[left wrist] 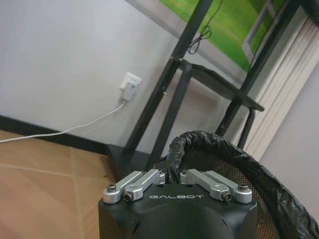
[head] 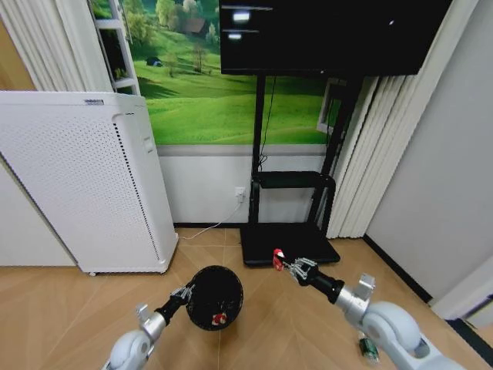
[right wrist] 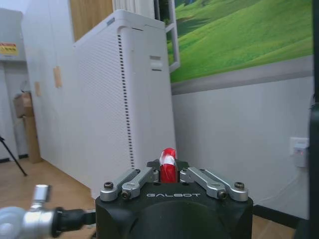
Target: Pick up the trash bin and place the garbage on the floor into it.
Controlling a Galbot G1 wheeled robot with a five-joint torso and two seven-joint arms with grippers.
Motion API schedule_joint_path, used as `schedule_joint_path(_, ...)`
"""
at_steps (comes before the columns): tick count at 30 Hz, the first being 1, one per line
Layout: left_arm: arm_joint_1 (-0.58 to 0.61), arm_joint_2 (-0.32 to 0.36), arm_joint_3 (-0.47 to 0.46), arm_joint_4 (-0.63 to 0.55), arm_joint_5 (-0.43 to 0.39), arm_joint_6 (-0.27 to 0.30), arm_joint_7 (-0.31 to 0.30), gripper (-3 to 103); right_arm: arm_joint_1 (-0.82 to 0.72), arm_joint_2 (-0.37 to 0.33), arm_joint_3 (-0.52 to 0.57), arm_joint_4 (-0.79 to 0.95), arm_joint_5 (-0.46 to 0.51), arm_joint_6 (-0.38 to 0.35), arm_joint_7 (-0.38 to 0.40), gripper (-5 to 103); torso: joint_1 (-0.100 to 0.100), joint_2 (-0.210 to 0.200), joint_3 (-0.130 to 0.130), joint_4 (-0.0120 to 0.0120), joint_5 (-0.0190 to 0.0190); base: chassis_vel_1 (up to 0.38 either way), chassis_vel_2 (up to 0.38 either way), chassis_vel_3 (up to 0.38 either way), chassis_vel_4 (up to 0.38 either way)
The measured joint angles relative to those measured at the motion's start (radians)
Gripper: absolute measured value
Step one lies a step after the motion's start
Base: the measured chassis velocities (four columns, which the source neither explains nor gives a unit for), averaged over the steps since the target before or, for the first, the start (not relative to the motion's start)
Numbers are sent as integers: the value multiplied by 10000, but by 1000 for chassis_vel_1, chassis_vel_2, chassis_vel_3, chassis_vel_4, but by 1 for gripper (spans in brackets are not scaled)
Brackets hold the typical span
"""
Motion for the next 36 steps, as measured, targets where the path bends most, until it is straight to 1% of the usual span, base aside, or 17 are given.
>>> schedule_joint_path(1,-367,-3,503,215,-155,-27,10,7,-35,42,-330,243,340,-172,82,14,1,0,0,-1,-5,0,0,0,0)
schedule_joint_path(2,-367,-3,503,215,-155,-27,10,7,-35,42,-330,243,340,-172,82,14,1,0,0,-1,-5,0,0,0,0)
schedule_joint_path(4,-868,-9,1367,590,-186,-30,151,7,-59,88,-833,418,494,-310,118,14,1,1,1,-3,-7,0,0,0,0)
schedule_joint_path(10,-1188,-175,2373,720,-281,-30,261,7,224,254,-1862,215,176,-332,176,14,1,0,1,1,-4,0,0,0,0)
schedule_joint_path(12,-1072,-282,2546,575,-291,-30,339,7,292,340,-2392,16,-321,-217,271,14,1,0,1,1,-5,0,0,0,0)
schedule_joint_path(17,-757,-269,2542,191,-295,-11,363,7,312,423,-2955,-238,-821,-12,644,14,0,0,0,-2,-4,0,0,0,0)
schedule_joint_path(19,-401,-149,2277,-169,-293,13,346,7,449,519,-3348,-517,-1180,293,1234,11,0,0,0,0,-2,0,0,0,0)
schedule_joint_path(21,-255,-90,2156,-294,-295,32,345,7,502,556,-3438,-609,-1273,385,1398,14,0,0,0,1,-2,0,0,0,0)
schedule_joint_path(23,114,-10,1853,-522,-265,58,333,7,654,650,-3648,-798,-1377,541,1717,25,1,0,0,2,-5,0,0,0,0)
schedule_joint_path(24,114,-10,1853,-522,-265,58,333,7,654,650,-3648,-798,-1377,541,1717,25,1,0,0,2,-5,0,0,0,0)
schedule_joint_path(26,558,-11,1465,-762,-196,60,274,7,825,754,-3830,-921,-1384,661,2086,35,0,0,0,0,-6,0,0,0,0)
schedule_joint_path(28,723,-16,1336,-846,-180,63,257,7,874,787,-3886,-954,-1383,713,2196,35,0,0,0,1,-5,0,0,0,0)
schedule_joint_path(29,914,-21,1195,-941,-164,70,249,7,926,815,-3936,-982,-1384,759,2307,41,1,0,0,2,-4,0,0,0,0)
schedule_joint_path(30,1198,-26,966,-1071,-137,74,247,7,962,843,-3977,-1016,-1394,806,2407,51,0,0,0,3,-6,0,0,0,0)
schedule_joint_path(33,1325,-29,842,-1127,-112,74,248,7,960,848,-3990,-1030,-1444,843,2444,51,1,0,0,1,-6,0,0,0,0)
schedule_joint_path(34,1372,-31,781,-1146,-100,74,248,7,951,849,-3991,-1038,-1474,877,2456,63,0,0,0,1,-5,0,0,0,0)
schedule_joint_path(36,1412,-35,720,-1168,-92,74,243,7,943,851,-3991,-1042,-1490,900,2466,63,0,0,0,1,-5,0,0,0,0)
